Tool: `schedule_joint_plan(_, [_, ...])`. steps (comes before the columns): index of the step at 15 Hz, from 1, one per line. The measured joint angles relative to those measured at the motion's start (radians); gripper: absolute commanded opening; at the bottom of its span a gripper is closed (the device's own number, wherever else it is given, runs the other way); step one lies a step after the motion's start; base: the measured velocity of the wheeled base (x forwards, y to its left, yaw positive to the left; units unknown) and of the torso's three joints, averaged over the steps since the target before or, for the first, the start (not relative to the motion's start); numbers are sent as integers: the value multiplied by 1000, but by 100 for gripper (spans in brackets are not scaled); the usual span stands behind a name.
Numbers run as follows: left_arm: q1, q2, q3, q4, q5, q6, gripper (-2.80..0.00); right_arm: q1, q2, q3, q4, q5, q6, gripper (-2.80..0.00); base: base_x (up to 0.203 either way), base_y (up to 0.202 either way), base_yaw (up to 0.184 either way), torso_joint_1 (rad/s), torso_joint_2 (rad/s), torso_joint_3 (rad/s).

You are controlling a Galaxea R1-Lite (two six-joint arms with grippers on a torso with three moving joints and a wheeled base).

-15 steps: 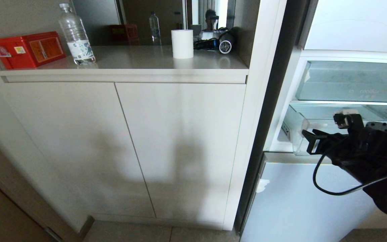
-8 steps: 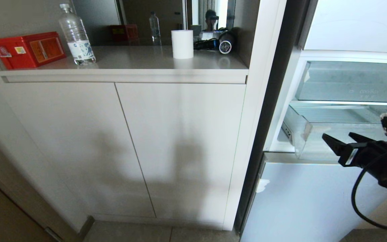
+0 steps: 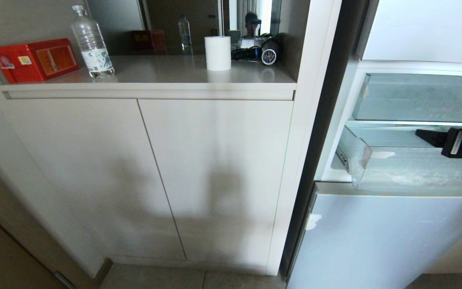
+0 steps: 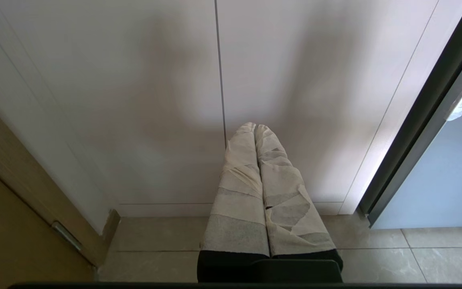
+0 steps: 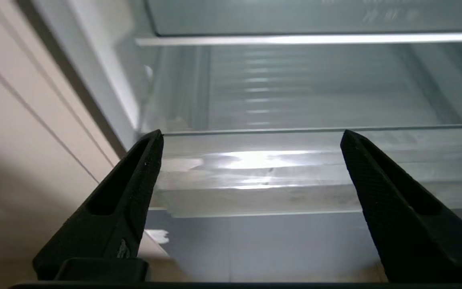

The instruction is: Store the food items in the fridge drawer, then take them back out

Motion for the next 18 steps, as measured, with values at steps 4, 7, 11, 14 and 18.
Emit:
schedule_joint_plan(4, [0, 0, 0, 0, 0, 0, -280, -51, 208, -186, 56, 11, -16, 0, 0, 0, 0, 0, 0, 0])
schedule_joint_plan(7, [0, 0, 0, 0, 0, 0, -280, -76, 353, -318, 74, 13, -50, 0, 0, 0, 0, 0, 0, 0])
schedule_joint_plan(11, [0, 0, 0, 0, 0, 0, -280, -93, 424, -436, 271, 12, -86, 0, 0, 0, 0, 0, 0, 0])
schedule_joint_plan(14, [0, 0, 0, 0, 0, 0, -280, -108, 391, -493, 487, 11, -91, 0, 0, 0, 0, 0, 0, 0])
schedule_joint_plan(18, [0, 0, 0, 0, 0, 0, -280, -141, 306, -508, 715, 11, -90, 0, 0, 0, 0, 0, 0, 0])
